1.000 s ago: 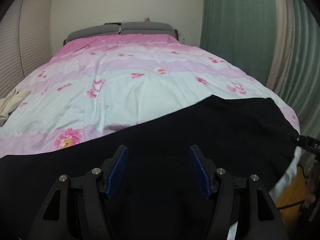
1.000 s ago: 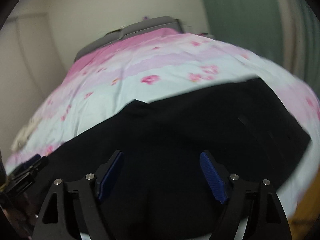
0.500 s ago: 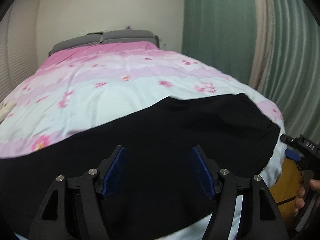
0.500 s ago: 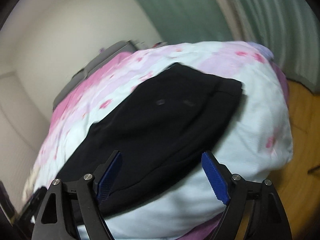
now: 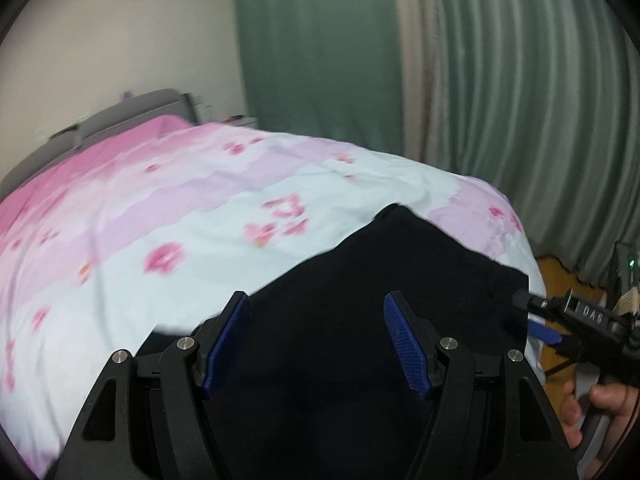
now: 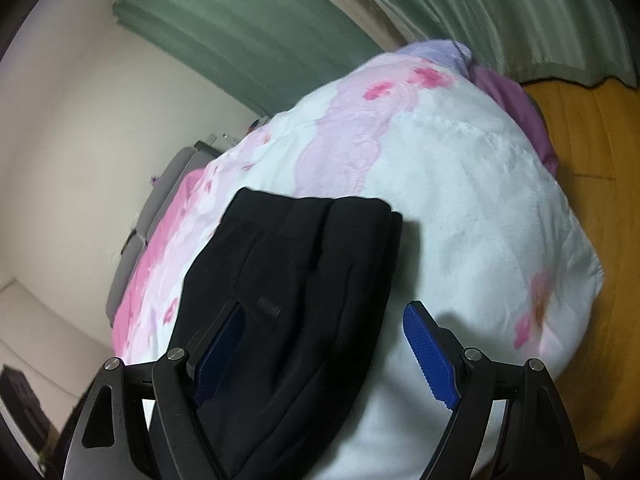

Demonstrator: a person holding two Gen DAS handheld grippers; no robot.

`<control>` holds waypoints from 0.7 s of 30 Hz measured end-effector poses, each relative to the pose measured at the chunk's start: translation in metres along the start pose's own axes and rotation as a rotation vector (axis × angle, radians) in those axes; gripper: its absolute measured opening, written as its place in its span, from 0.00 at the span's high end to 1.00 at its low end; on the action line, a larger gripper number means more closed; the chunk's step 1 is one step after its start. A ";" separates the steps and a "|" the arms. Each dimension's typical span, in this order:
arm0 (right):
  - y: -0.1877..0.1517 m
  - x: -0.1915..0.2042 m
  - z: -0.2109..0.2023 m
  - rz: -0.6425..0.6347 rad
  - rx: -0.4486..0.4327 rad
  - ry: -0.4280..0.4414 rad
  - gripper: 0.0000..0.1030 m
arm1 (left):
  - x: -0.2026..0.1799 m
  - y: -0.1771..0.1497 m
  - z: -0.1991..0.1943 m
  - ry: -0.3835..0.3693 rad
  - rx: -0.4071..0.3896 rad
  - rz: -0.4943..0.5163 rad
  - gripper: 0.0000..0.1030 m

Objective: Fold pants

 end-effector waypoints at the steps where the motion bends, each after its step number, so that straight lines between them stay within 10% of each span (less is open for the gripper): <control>1: 0.001 -0.004 0.006 0.020 0.003 0.012 0.20 | -0.003 0.006 0.012 -0.021 0.004 0.012 0.34; 7: 0.006 -0.014 0.032 0.064 0.014 0.077 0.22 | -0.013 0.018 0.068 -0.056 0.050 0.040 0.34; 13: 0.009 -0.010 0.057 0.022 0.052 0.198 0.40 | -0.013 0.005 0.094 -0.063 0.081 0.006 0.34; 17: 0.011 -0.017 0.064 0.055 0.063 0.234 0.70 | -0.011 0.001 0.094 -0.055 0.091 -0.011 0.34; 21: 0.011 -0.001 0.045 -0.007 0.029 0.228 0.74 | -0.002 0.002 0.072 -0.035 0.080 -0.040 0.34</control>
Point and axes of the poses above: each gripper's, at about its wrist camera, not at the fingertips, and z roughly the way its jaws point, x to its left, y to its top, the point moved 3 cm from there along z, roughly the way its jaws point, and after that the axes turned 1 degree about -y, right-handed, at the moved point
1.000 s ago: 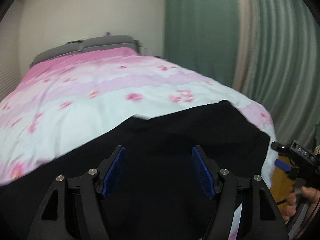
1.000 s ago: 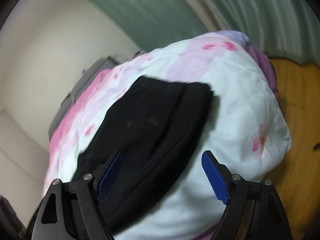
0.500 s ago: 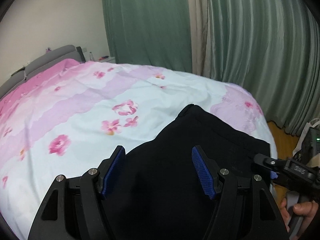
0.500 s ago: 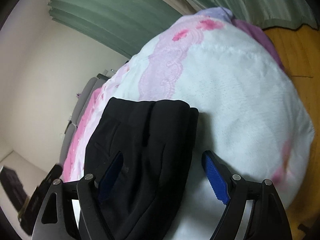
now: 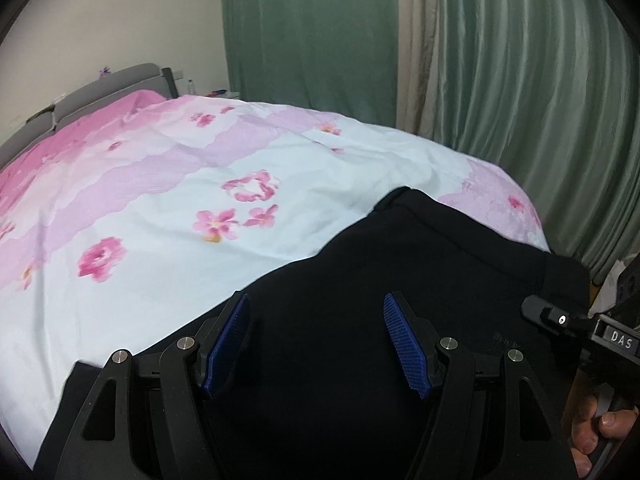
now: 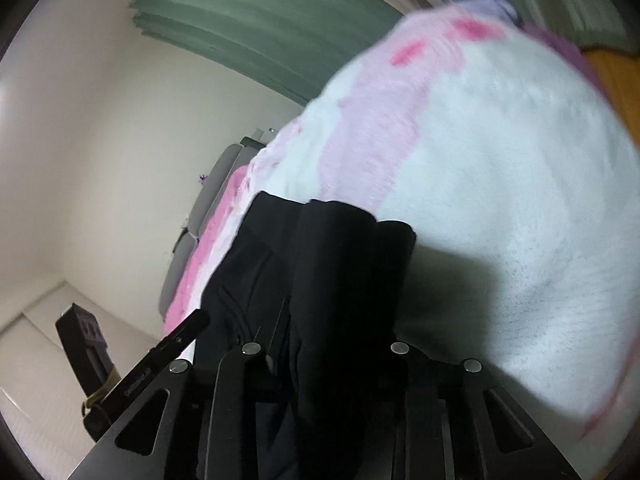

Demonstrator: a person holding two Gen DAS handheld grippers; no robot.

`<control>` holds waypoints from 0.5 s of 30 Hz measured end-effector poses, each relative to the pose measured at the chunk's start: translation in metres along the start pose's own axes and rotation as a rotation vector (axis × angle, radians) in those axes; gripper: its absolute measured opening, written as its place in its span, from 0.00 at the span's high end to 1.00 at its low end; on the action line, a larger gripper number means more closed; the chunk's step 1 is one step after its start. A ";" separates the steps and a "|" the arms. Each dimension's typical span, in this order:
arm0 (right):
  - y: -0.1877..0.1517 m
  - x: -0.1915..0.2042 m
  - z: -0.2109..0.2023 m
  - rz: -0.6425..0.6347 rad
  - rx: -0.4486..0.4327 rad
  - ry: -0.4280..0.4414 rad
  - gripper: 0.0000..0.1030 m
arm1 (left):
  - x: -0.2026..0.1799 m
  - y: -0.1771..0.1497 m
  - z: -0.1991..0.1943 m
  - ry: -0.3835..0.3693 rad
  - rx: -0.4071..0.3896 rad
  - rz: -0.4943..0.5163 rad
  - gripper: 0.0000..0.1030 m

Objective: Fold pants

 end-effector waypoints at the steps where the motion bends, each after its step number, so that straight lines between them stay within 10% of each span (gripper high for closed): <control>1: 0.000 0.008 -0.005 -0.020 -0.011 -0.003 0.74 | 0.004 -0.001 -0.010 0.009 -0.004 -0.010 0.34; 15: -0.052 0.206 -0.049 -0.508 -0.090 0.001 0.74 | 0.114 -0.071 -0.204 0.208 -0.048 -0.254 0.34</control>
Point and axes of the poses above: each gripper's, at about its wrist camera, not at the fingertips, and z roughly the way its jaws point, x to its left, y to its top, the point moved 3 cm from there along z, roughly the way its jaws point, and after that the axes turned 1 degree about -y, right-handed, at the moved point
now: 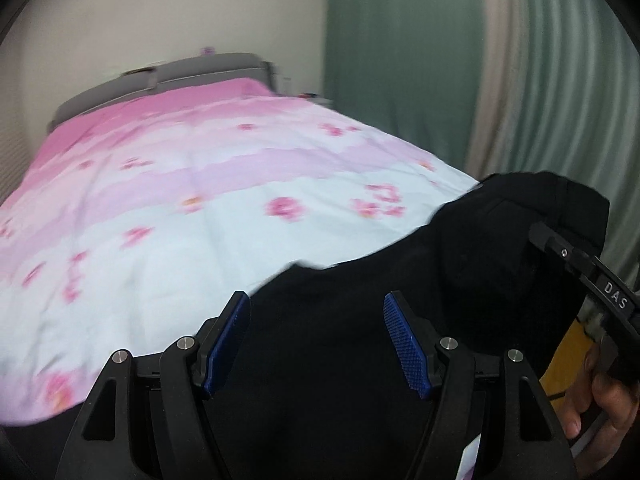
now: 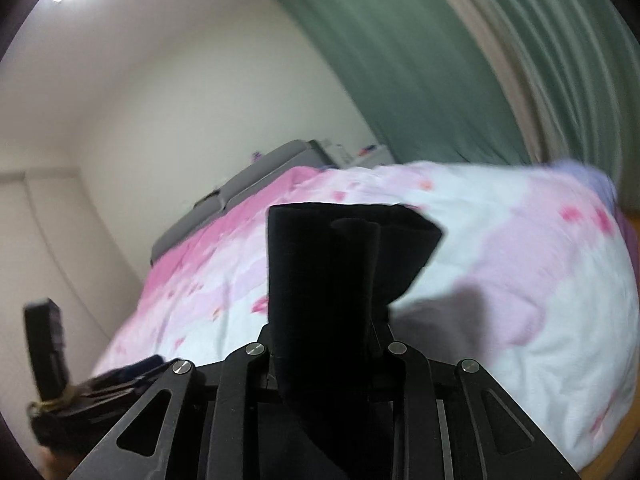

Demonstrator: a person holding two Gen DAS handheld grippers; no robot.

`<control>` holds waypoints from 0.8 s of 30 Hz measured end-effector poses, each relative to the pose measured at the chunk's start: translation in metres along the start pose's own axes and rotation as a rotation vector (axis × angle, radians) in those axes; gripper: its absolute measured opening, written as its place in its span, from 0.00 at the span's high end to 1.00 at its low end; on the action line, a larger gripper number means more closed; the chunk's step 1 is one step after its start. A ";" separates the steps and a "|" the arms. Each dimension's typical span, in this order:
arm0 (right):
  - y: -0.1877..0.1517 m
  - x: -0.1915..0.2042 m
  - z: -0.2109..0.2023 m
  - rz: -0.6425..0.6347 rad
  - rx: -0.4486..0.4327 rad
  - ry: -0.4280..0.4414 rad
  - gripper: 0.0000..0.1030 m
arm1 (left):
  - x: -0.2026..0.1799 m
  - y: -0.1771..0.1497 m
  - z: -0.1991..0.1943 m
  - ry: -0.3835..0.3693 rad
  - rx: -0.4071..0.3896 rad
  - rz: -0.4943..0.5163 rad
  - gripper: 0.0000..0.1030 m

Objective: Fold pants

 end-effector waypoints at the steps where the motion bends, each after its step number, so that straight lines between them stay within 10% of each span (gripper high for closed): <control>1: -0.001 0.020 -0.001 -0.045 0.001 -0.002 0.74 | 0.017 -0.007 -0.016 0.026 -0.008 -0.020 0.34; 12: -0.111 0.237 -0.014 -0.670 0.073 0.116 0.74 | 0.148 -0.102 -0.158 0.275 -0.072 -0.220 0.32; 19: -0.289 0.282 -0.001 -1.110 0.413 0.221 0.75 | 0.192 -0.154 -0.184 0.329 -0.019 -0.310 0.32; 24: -0.298 0.287 -0.018 -1.166 0.402 0.256 0.75 | 0.191 -0.160 -0.185 0.303 -0.023 -0.330 0.32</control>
Point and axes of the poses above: each gripper's, at about its wrist camera, not at the fingertips, and z roughly the way its jaws point, x to its left, y to its top, the point moved 3 cm from there along z, roughly the way its jaws point, and after that the axes turned 1 degree about -y, right-handed, at the moved point
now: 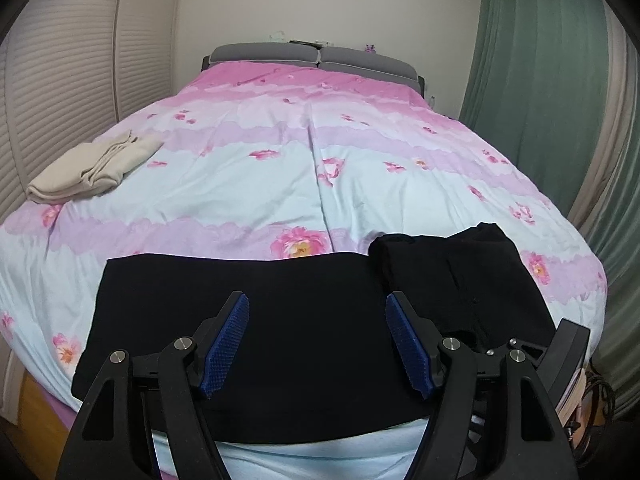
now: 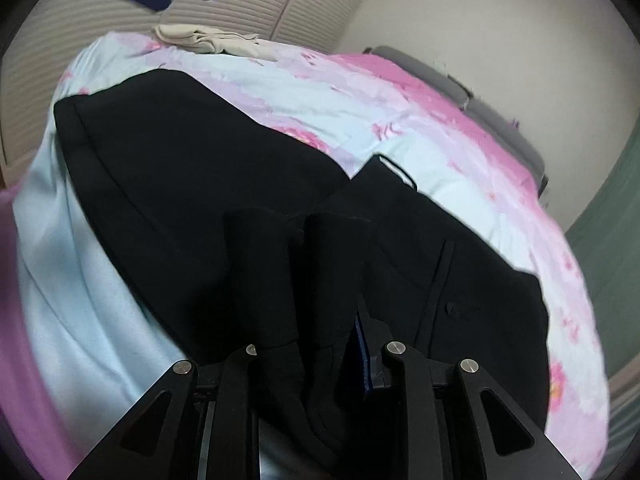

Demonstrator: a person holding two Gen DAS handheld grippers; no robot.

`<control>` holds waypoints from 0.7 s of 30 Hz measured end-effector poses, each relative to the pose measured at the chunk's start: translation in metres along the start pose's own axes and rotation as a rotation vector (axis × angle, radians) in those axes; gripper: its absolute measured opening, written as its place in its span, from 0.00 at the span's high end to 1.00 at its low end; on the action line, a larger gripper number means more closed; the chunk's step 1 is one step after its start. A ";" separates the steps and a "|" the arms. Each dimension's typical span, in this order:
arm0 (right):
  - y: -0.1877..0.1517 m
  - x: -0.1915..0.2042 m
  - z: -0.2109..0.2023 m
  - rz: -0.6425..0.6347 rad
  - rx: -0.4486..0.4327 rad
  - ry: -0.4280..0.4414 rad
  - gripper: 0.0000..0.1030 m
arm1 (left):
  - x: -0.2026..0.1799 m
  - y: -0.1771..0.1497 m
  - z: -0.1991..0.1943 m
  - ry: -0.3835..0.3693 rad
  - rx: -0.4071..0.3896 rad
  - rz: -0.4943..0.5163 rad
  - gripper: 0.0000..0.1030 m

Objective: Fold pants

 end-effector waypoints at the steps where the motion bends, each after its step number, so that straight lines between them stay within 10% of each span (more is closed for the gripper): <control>1: -0.002 0.000 0.001 0.011 0.006 0.006 0.75 | -0.002 -0.002 -0.003 -0.006 -0.004 0.008 0.32; 21: -0.006 0.004 -0.012 0.077 0.032 0.050 0.57 | 0.019 -0.010 -0.012 0.016 0.012 0.002 0.32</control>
Point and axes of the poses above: each gripper's, at about its wrist camera, not at the fingertips, and z roughly the way its jaws point, x to its left, y to its top, the point moved 3 cm from there along z, roughly the way its jaws point, and after that the axes turned 1 degree about -y, right-handed, at the moved point
